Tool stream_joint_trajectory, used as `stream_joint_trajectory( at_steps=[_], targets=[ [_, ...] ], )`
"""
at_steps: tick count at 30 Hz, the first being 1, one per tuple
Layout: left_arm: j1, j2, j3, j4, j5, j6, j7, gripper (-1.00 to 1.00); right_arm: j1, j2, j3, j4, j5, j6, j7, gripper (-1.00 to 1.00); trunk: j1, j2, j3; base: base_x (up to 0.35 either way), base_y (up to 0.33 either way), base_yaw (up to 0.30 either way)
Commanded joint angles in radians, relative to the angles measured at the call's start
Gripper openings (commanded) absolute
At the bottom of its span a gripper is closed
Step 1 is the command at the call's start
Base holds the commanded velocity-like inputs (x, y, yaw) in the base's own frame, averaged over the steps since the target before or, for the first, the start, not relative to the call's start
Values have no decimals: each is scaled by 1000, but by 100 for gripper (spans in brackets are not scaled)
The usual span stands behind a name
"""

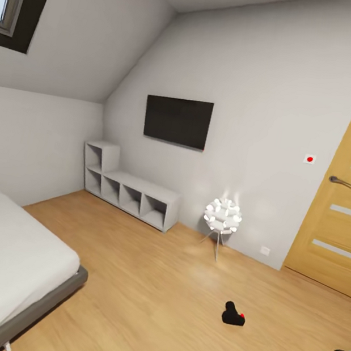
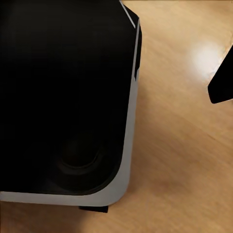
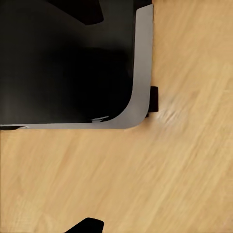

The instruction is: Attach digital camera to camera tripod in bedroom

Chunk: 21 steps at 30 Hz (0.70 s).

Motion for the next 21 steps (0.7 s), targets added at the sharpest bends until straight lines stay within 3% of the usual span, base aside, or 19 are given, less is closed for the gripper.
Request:
stream_joint_trajectory(
  at_steps=[1, 21],
  targets=[
    [0, 0, 7, -2, 1, 1, 0, 100, 0, 0, -1, 0, 0, -3, 1, 100, 1, 0, -1, 316, 157, -280],
    [0, 0, 7, -2, 1, 2, 0, 100, 0, 0, -1, 0, 0, -3, 1, 100, 1, 0, -1, 316, 165, -280]
  ],
)
